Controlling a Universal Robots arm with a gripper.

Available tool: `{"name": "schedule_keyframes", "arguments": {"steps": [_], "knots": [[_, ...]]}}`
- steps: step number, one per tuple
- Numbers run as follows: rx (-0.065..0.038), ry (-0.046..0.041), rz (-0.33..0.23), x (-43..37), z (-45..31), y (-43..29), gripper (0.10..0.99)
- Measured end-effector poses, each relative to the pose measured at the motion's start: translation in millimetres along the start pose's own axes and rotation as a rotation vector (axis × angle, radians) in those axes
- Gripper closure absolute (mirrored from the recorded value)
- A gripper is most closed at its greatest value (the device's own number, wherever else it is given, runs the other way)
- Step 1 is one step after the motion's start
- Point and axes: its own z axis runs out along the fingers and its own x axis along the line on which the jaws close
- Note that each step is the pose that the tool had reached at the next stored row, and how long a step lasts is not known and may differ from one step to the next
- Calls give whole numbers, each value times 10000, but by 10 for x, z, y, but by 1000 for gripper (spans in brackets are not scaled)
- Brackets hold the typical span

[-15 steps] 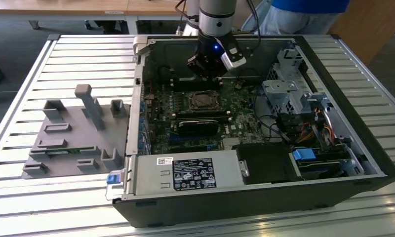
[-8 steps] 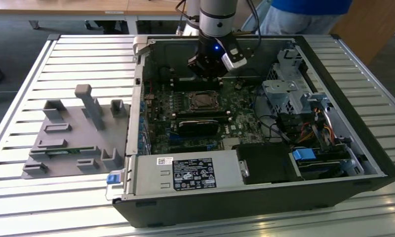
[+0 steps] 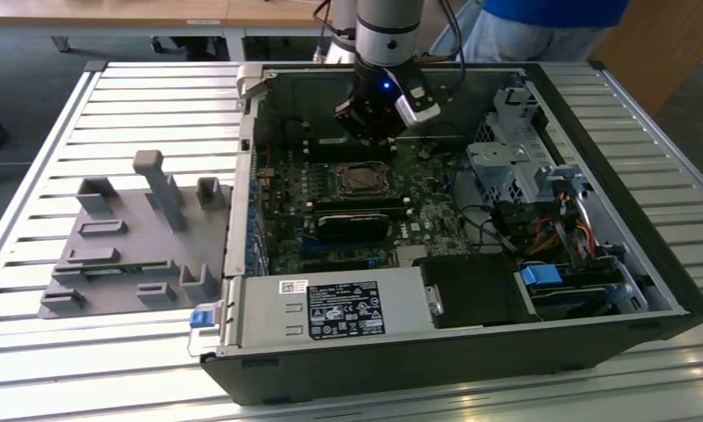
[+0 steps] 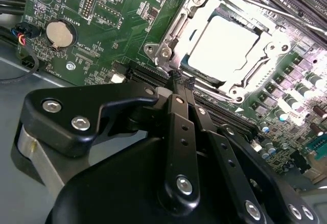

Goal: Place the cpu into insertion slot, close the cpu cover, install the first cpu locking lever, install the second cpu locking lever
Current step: 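Install the second cpu locking lever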

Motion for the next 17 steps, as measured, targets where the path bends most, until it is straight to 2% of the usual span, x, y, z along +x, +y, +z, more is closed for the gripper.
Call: {"name": "schedule_keyframes", "arguments": {"steps": [13,17], "knots": [[2,-1,0,-6,0,-42,980],[4,0,0,-7,-47,-43,980]]}}
